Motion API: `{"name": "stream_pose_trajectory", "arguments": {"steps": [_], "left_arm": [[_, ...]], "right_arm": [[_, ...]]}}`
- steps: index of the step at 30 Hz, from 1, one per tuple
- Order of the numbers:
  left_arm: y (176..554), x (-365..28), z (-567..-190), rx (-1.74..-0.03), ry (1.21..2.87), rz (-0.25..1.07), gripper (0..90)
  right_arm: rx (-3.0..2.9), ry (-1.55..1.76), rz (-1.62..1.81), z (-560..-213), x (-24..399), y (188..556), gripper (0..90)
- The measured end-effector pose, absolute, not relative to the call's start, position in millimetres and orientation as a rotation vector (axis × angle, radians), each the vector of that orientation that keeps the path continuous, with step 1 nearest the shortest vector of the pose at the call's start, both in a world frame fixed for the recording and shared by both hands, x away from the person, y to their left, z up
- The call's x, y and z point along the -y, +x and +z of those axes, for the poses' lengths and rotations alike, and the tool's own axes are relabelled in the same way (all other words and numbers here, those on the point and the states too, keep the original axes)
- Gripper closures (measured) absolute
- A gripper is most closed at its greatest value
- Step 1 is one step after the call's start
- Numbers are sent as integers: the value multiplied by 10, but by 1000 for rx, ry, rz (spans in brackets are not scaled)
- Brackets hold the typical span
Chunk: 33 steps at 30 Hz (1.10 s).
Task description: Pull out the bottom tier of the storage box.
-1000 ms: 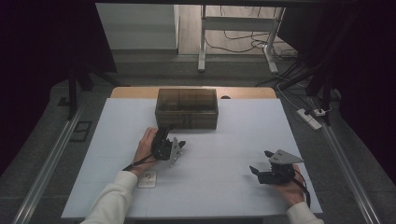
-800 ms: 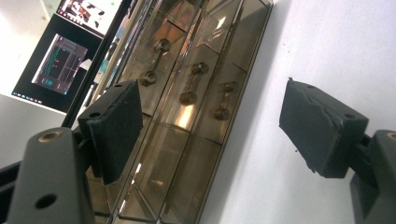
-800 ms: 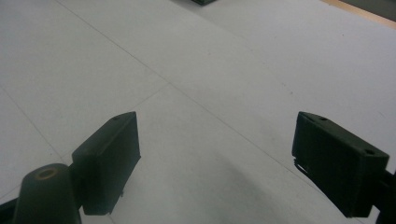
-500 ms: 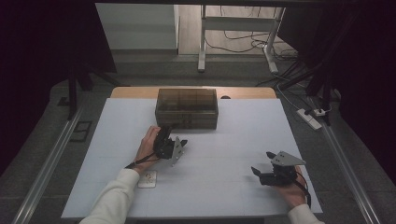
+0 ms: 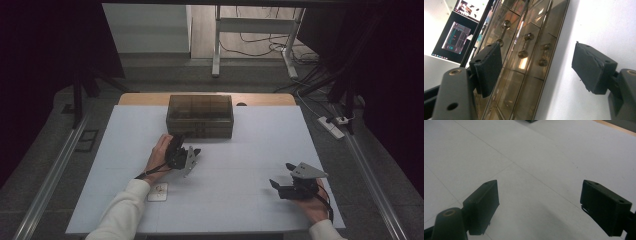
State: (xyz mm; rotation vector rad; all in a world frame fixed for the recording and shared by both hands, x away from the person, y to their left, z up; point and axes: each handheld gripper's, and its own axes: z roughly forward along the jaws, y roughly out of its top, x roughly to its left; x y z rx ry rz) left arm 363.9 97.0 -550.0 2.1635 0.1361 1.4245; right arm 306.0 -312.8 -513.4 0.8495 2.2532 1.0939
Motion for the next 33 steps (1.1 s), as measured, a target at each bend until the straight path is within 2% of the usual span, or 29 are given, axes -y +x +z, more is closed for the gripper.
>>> {"name": "stream_pose_trajectory", "arguments": {"steps": [33], "left_arm": [[3758,-963,-5605,-110,2184,1436,260]], "right_arm": [[-2258,850,1079,-5145,3129,3064,150]]}}
